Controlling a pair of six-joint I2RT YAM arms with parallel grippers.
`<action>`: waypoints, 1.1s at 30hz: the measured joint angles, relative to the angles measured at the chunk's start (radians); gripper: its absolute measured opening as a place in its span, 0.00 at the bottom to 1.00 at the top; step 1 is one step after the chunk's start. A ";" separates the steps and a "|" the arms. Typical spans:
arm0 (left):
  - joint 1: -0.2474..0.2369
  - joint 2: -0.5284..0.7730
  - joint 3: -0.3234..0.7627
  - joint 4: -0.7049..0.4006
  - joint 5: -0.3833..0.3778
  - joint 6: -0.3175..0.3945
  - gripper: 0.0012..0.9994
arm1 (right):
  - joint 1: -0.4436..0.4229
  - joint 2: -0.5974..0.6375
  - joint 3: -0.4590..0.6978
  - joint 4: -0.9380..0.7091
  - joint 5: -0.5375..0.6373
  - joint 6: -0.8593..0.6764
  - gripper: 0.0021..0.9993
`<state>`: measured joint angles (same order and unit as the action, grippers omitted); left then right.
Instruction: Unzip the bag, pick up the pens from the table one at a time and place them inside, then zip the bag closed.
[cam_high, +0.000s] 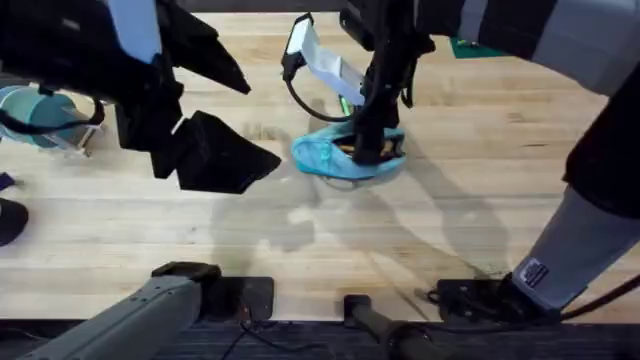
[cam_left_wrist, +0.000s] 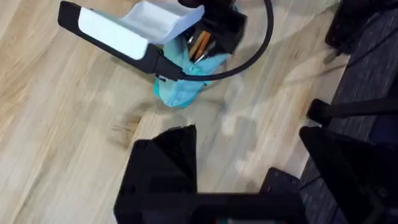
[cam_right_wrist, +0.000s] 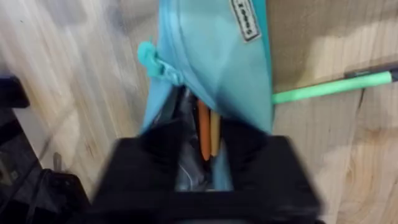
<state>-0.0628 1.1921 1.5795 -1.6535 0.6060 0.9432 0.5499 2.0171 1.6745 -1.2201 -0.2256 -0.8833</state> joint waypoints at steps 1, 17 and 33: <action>0.000 0.000 0.000 0.000 0.000 0.000 0.99 | 0.000 0.000 0.000 0.000 0.000 0.000 0.91; 0.000 0.000 0.000 0.000 0.000 0.000 0.99 | 0.013 0.000 -0.001 -0.005 0.072 -0.003 1.00; 0.000 0.000 0.000 0.000 0.000 0.000 0.99 | -0.016 -0.001 0.242 -0.132 0.117 0.261 1.00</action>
<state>-0.0628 1.1923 1.5795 -1.6535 0.6060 0.9432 0.5340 2.0160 1.9161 -1.3520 -0.1081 -0.6219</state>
